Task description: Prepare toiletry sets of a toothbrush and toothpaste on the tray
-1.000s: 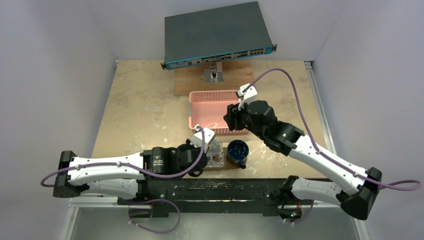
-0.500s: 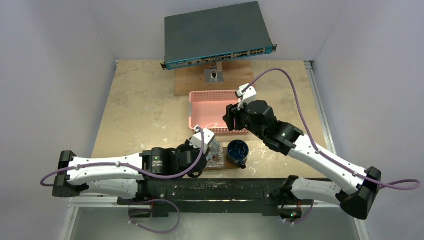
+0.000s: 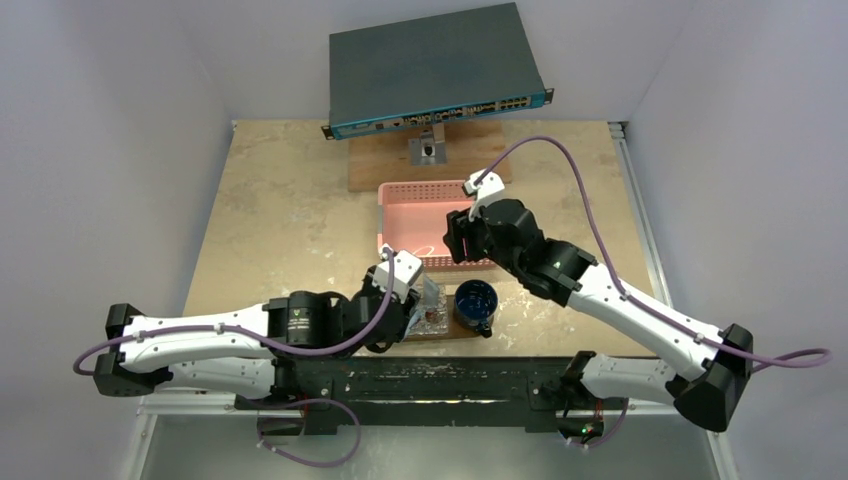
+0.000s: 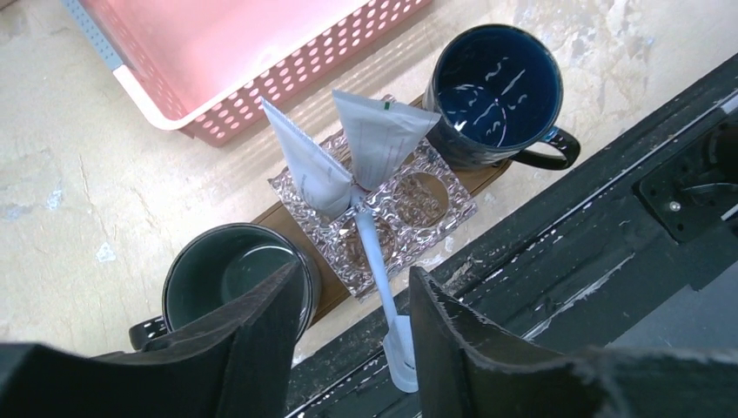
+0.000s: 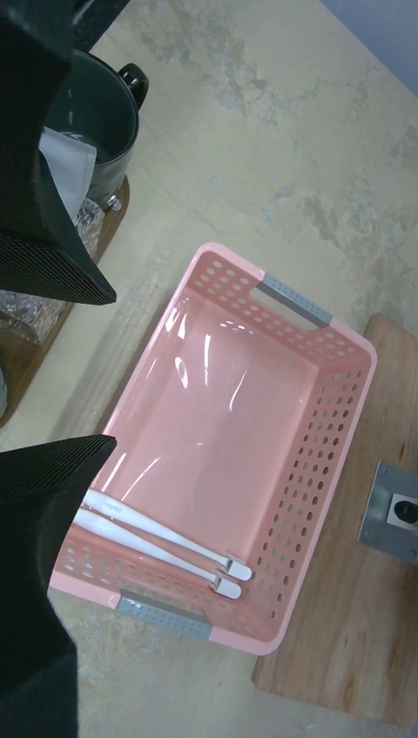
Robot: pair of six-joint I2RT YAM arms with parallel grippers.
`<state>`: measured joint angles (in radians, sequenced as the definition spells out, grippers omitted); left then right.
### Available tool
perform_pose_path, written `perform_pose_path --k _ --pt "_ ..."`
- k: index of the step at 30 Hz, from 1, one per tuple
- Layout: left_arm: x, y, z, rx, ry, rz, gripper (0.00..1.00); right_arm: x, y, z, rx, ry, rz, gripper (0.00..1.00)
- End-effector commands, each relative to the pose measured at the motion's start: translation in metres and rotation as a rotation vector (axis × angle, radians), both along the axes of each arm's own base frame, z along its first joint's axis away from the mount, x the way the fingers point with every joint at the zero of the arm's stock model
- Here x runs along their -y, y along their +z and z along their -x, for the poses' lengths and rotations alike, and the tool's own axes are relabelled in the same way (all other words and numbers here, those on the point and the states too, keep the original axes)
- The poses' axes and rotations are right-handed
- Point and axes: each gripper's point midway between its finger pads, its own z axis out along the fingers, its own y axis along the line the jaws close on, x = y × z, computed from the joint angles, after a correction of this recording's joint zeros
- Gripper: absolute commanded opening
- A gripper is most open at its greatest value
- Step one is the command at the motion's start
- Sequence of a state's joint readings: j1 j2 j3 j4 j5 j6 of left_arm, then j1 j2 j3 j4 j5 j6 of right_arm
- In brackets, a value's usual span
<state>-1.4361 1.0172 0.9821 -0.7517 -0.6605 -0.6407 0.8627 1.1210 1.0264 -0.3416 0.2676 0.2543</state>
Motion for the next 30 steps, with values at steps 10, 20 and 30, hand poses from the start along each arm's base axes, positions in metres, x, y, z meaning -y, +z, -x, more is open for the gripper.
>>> perform_pose_path --k 10,20,30 --pt "-0.006 0.064 -0.005 0.070 -0.017 0.080 0.66 0.001 -0.016 -0.024 -0.079 -0.092 0.083 0.59" --pt "-0.024 0.082 -0.020 0.035 0.003 0.117 0.77 0.014 -0.051 -0.050 -0.175 -0.157 0.142 0.62" --pt "-0.057 0.094 -0.038 0.025 0.062 0.101 0.83 0.029 -0.091 -0.078 -0.263 -0.253 0.163 0.63"
